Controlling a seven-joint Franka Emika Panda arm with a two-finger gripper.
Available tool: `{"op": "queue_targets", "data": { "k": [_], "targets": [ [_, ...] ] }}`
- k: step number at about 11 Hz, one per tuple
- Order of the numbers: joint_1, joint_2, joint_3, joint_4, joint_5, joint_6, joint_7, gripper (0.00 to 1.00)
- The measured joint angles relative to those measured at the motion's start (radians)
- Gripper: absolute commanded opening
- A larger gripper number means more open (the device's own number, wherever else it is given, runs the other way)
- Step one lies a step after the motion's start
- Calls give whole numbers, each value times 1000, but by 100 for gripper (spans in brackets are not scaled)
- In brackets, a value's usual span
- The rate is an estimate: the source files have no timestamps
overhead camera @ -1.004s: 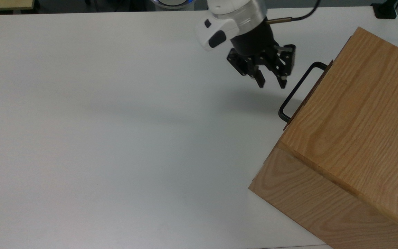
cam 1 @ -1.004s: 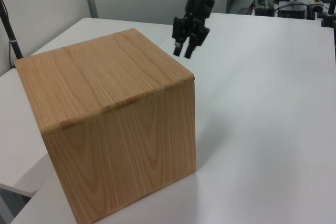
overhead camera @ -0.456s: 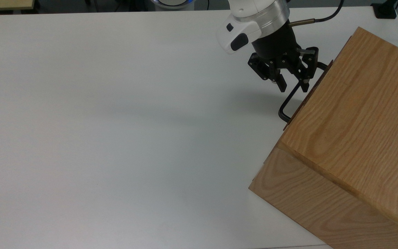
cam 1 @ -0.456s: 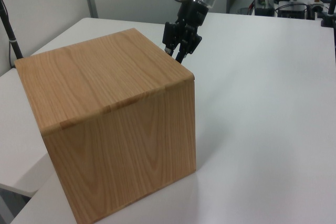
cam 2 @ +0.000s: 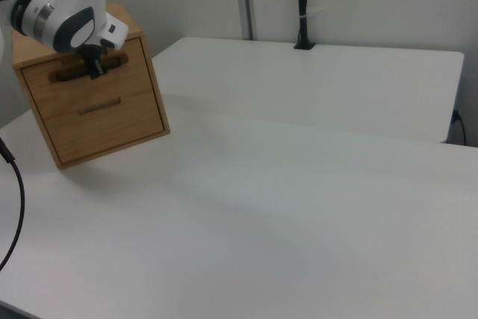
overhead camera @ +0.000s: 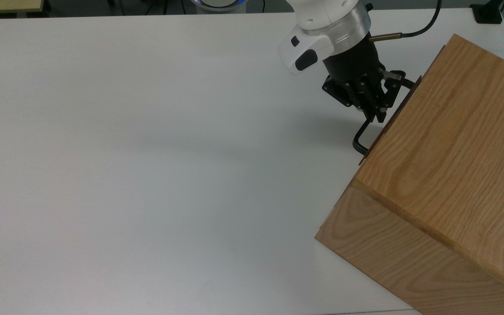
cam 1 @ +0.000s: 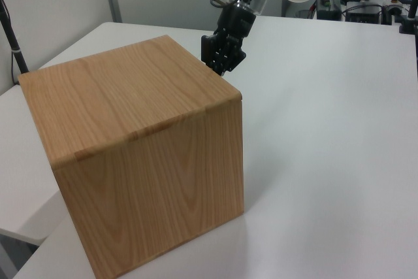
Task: Open the drawer by sliding it
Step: 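Close the gripper around the black drawer handle, then pull the handle outward, sliding the upper drawer out of the cabinet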
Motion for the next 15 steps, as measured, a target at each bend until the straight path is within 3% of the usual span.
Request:
{"op": "queue_targets", "data": {
  "k": [5,7,15],
  "targets": [
    [0,-6,-2,-6,0,0,15,0],
    [-14,-48,-8,-60,1,-6,9,0],
    [-204,-286,-18,-315,2,-222,-172,0]
  ]
}}
